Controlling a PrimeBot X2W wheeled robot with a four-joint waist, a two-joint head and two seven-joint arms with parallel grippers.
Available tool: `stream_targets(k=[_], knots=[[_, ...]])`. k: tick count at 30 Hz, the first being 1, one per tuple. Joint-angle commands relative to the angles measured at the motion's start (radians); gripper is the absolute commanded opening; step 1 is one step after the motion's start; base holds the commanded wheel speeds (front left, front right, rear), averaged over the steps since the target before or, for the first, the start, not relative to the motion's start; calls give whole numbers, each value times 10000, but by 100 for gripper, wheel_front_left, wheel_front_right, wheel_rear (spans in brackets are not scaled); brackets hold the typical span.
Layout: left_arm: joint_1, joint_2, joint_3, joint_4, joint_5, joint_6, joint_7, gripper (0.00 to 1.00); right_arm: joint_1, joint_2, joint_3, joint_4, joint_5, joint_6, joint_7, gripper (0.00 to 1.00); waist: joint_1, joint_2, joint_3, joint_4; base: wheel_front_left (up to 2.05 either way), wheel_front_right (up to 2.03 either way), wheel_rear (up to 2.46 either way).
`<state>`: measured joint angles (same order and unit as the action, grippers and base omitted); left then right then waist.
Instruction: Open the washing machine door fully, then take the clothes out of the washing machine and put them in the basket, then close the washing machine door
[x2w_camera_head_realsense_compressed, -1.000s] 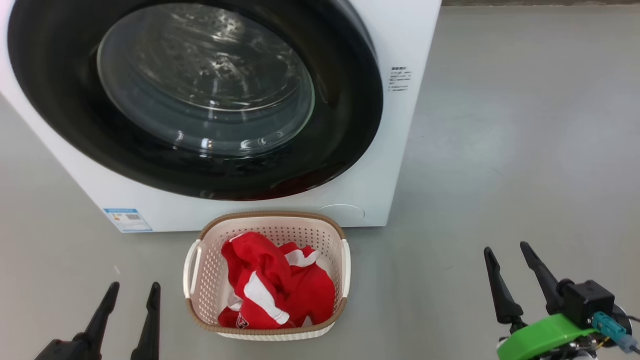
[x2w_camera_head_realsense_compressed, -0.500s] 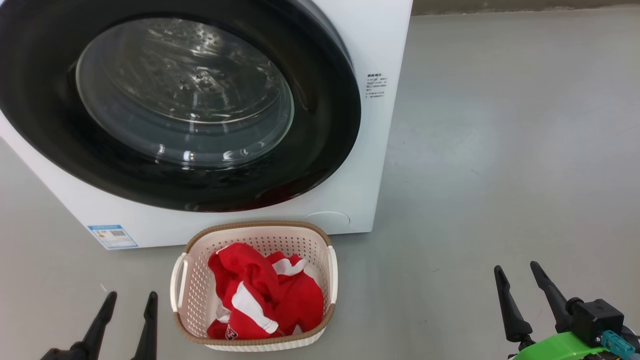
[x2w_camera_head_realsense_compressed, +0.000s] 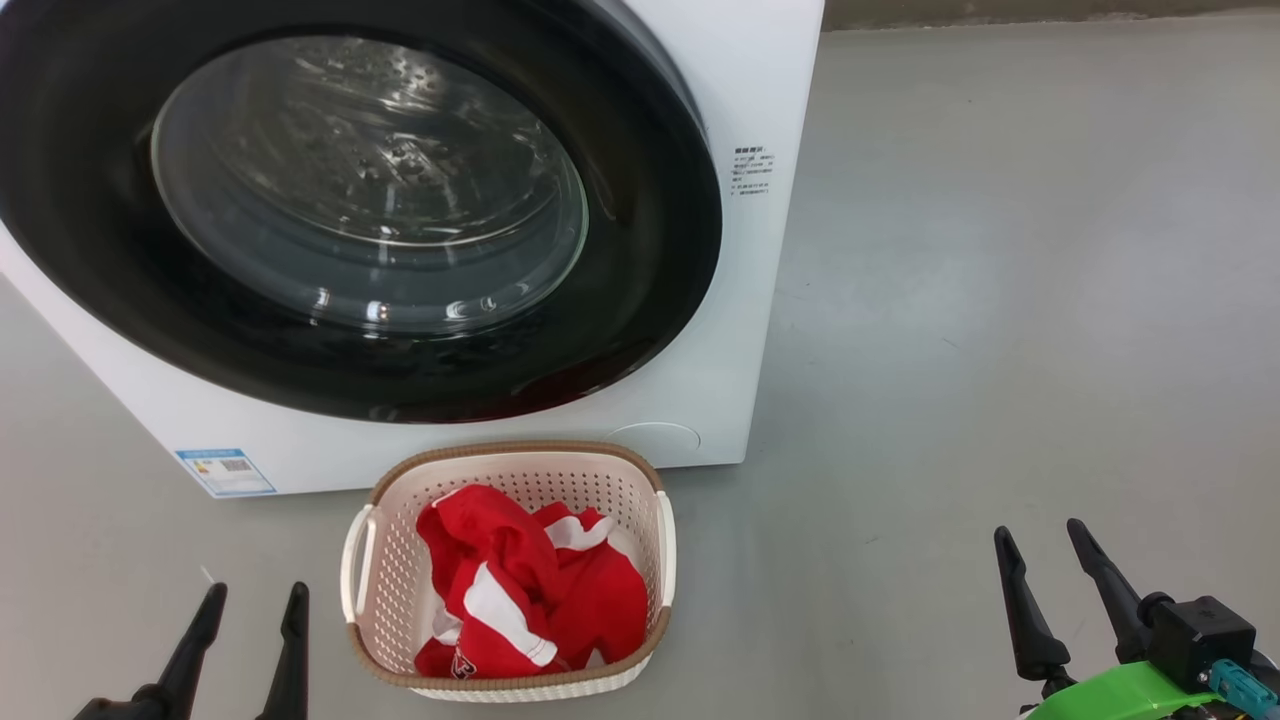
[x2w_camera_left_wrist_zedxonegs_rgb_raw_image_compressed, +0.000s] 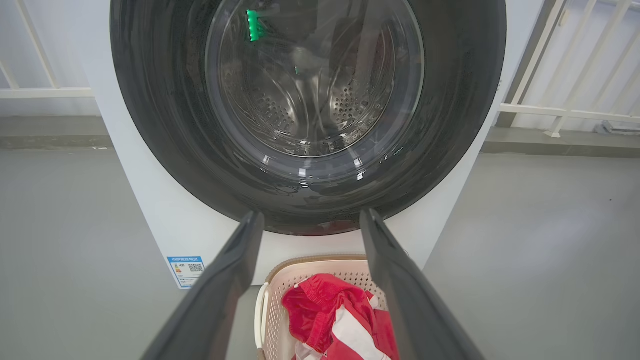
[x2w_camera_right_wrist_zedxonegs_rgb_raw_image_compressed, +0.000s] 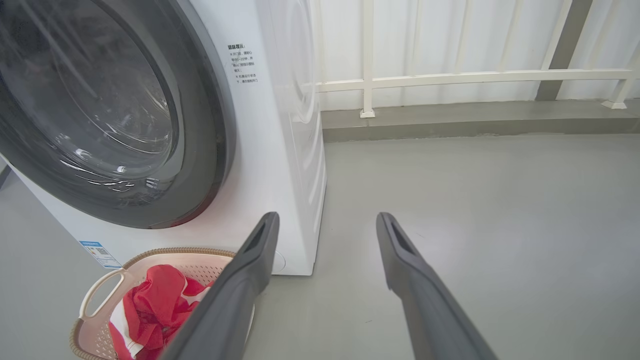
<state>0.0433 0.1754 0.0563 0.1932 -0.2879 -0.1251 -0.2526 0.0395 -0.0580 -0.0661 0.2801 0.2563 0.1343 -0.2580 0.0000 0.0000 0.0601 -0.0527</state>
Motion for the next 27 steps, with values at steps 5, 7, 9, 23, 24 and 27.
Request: stream_targets(k=[5, 7, 9, 23, 24, 27], knots=[[-148, 174, 343, -266, -230, -56, -92, 100, -26, -100, 188, -288, 3, -36, -38, 100, 0, 0, 50, -6, 0, 0, 0], [-156, 175, 332, -282, -270, -56, -92, 100, -30, -94, 191, -294, -3, -36, -38, 100, 0, 0, 73, -3, 0, 0, 0], [-3, -18, -9, 8, -235, 2, 5, 0, -3, 14, 8, -1, 5, 2, 0, 0, 0, 0, 79, -4, 0, 0, 0], [-73, -554, -158, 748, -1129, 9, 318, 0, -76, 248, 129, 722, 953, -1, 275, 0, 15, 0, 12, 33, 0, 0, 0], [-87, -560, -153, 750, -1233, 8, 346, 0, -89, 245, 126, 716, 1062, -1, 303, 0, 8, 0, 14, 37, 0, 0, 0], [-135, -578, -135, 752, -1545, 6, 430, 0, -135, 237, 116, 695, 1391, -2, 386, 0, 1, 0, 11, 50, 0, 0, 0]])
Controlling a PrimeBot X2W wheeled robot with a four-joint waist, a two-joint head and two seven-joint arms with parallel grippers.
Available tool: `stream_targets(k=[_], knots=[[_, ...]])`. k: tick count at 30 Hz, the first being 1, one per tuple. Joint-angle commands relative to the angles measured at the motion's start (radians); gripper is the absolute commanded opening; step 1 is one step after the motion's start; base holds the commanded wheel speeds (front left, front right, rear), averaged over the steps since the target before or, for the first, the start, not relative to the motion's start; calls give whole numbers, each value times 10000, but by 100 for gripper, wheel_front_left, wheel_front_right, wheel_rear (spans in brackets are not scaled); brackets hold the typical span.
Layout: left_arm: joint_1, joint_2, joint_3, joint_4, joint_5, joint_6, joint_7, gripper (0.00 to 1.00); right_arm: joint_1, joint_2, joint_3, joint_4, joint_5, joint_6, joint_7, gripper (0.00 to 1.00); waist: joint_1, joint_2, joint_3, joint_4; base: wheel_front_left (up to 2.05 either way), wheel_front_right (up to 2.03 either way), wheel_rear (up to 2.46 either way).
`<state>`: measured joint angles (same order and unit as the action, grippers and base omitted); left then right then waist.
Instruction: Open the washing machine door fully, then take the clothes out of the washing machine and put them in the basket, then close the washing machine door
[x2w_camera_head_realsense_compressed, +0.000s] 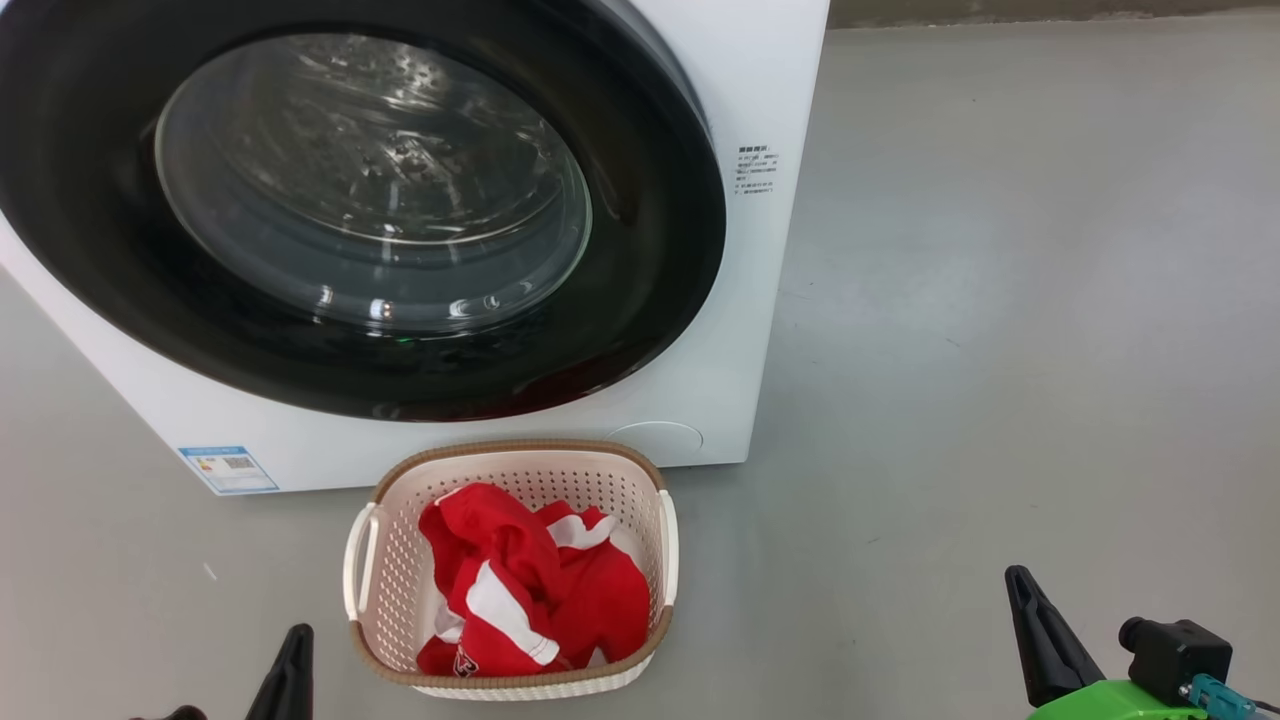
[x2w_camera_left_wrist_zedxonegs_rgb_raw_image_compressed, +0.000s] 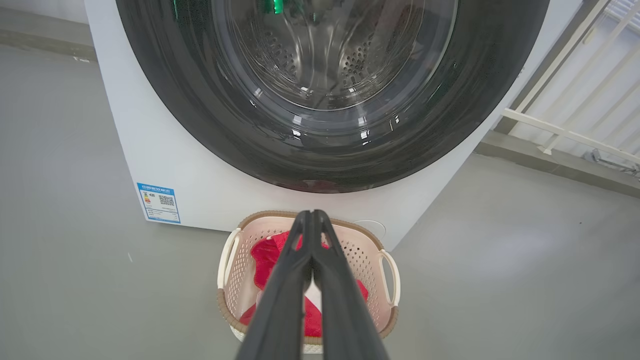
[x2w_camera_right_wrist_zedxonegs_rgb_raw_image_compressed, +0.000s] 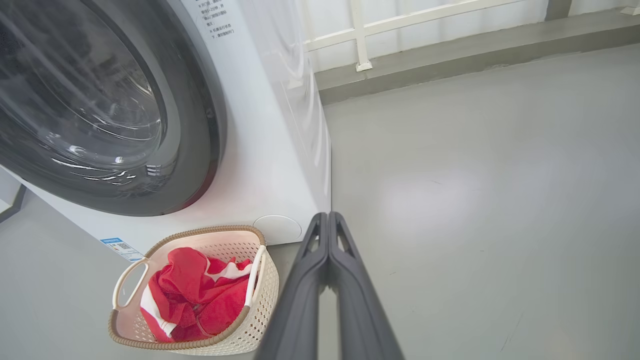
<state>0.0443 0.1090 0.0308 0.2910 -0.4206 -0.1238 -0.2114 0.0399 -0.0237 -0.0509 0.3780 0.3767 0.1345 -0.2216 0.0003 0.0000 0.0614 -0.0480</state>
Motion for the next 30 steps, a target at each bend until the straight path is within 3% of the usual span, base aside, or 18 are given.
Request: stream_targets(k=[1, 30], knots=[[-160, 79, 126, -227, -322, -8, 46, 0, -153, -109, -39, -293, 296, -4, 50, 0, -2, 0, -6, 7, 0, 0, 0], [-509, -88, 306, -280, -3227, -23, 853, 0, -489, -173, -157, -551, 3346, -13, 855, 0, -2, 0, -150, 126, 0, 0, 0]])
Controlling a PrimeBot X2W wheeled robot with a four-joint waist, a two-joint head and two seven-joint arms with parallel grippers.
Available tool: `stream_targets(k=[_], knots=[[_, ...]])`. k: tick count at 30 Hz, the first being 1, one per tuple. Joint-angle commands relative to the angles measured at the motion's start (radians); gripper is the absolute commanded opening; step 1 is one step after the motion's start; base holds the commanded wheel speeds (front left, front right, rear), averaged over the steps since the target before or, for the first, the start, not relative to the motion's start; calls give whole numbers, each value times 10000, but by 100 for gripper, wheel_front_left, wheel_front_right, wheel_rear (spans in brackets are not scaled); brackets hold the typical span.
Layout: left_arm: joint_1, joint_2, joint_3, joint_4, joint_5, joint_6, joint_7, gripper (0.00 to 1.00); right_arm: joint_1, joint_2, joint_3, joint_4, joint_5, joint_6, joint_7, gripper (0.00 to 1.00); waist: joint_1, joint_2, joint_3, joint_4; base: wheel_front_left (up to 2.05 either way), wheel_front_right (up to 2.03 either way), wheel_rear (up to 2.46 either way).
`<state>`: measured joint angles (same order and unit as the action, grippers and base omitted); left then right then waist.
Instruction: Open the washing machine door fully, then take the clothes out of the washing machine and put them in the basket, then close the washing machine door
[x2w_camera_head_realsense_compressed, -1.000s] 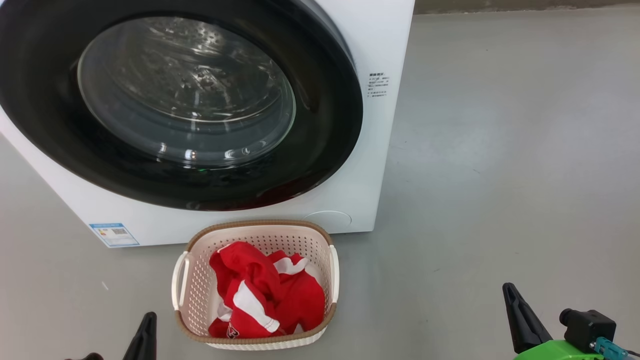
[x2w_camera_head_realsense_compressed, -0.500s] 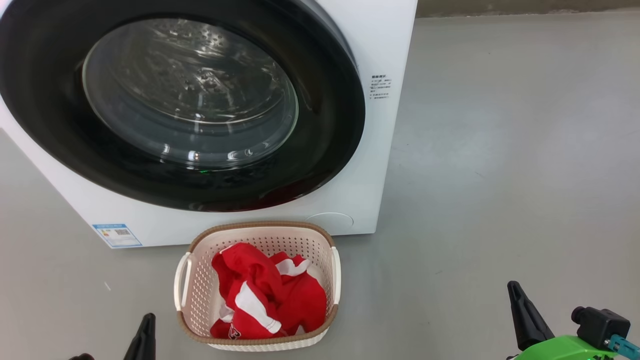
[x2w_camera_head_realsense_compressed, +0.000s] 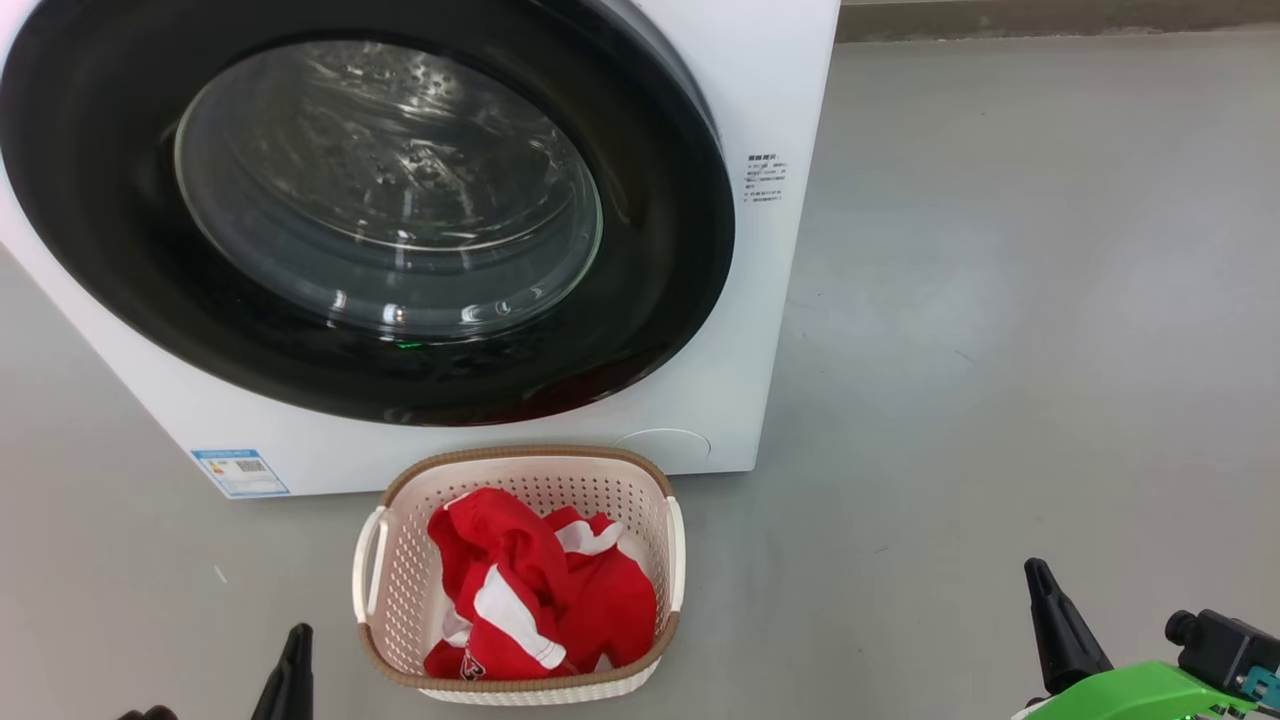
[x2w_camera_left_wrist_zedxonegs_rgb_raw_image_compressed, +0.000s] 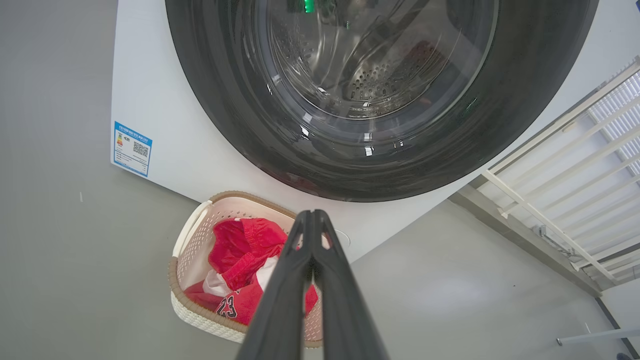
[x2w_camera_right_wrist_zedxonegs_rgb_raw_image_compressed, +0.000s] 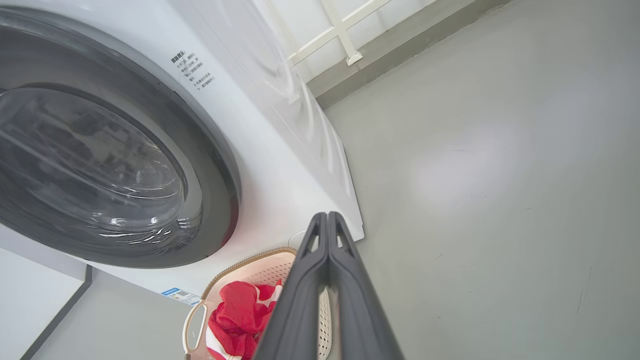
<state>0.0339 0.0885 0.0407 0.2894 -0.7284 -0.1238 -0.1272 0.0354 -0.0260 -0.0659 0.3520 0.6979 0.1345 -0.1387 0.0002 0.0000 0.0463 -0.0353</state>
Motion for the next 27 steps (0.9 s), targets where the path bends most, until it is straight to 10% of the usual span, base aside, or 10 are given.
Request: stream_targets(k=[1, 27], knots=[[-416, 111, 213, -267, -253, -24, 40, 0, -455, -152, -12, -300, 243, -13, 56, 0, -1, 0, -5, 4, 0, 0, 0], [-732, -45, 379, -323, -2944, -38, 788, 0, -762, -197, -139, -544, 3053, -21, 816, 0, -1, 0, -139, 114, 0, 0, 0]])
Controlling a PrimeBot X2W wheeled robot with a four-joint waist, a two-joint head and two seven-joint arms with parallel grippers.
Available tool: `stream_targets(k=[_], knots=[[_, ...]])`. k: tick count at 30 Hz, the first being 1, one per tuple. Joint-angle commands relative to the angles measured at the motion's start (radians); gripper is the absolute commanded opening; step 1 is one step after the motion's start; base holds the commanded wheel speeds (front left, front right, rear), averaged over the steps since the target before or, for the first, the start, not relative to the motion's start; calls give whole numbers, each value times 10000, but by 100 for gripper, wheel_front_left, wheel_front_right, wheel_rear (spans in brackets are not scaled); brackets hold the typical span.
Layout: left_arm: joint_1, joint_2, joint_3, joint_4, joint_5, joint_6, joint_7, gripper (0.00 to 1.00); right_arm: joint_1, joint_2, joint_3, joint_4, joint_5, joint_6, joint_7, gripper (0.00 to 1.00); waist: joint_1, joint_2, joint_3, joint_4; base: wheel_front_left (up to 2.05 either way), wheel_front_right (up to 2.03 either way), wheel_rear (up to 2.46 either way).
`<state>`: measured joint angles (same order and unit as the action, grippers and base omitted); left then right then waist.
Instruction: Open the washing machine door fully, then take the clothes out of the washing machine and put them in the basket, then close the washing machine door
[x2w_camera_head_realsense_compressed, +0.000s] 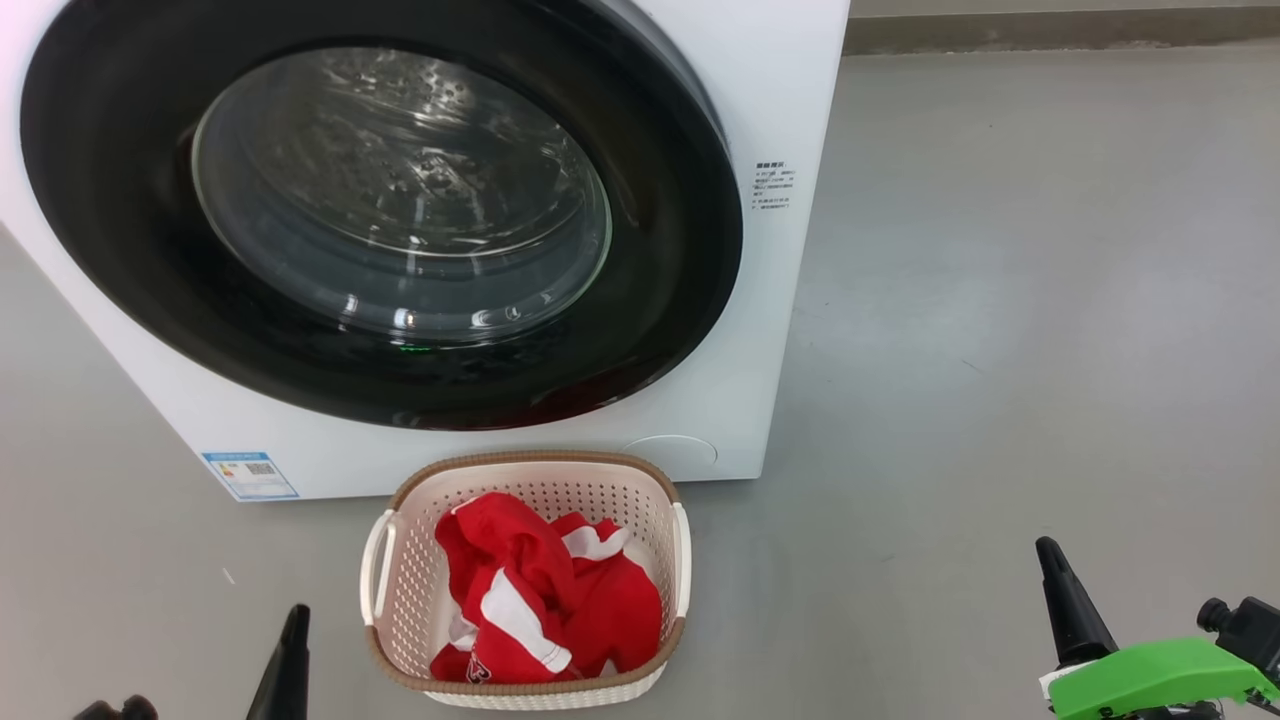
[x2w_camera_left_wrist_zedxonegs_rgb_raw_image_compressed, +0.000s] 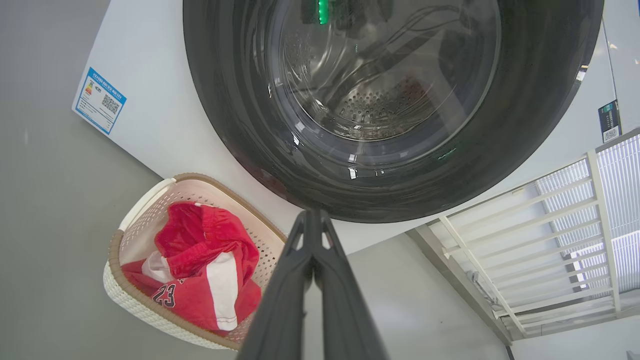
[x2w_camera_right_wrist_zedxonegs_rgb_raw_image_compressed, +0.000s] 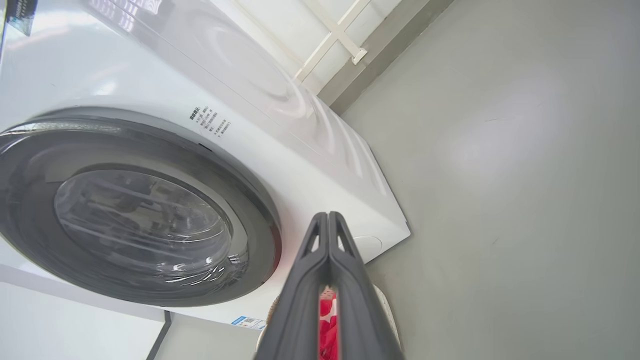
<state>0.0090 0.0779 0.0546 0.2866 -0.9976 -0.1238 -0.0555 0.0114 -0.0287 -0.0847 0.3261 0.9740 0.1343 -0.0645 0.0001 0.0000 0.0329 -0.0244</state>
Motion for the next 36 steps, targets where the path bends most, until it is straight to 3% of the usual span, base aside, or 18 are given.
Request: stream_targets(k=[1, 36], knots=[[-495, 55, 248, -297, -355, -39, 99, 0, -533, -172, 44, -295, 400, -19, 103, 0, -1, 0, -11, 9, 0, 0, 0], [-922, -155, 470, -372, -3989, -58, 1107, 0, -947, -222, -143, -624, 4179, -30, 1141, 0, -1, 0, -192, 158, 0, 0, 0]])
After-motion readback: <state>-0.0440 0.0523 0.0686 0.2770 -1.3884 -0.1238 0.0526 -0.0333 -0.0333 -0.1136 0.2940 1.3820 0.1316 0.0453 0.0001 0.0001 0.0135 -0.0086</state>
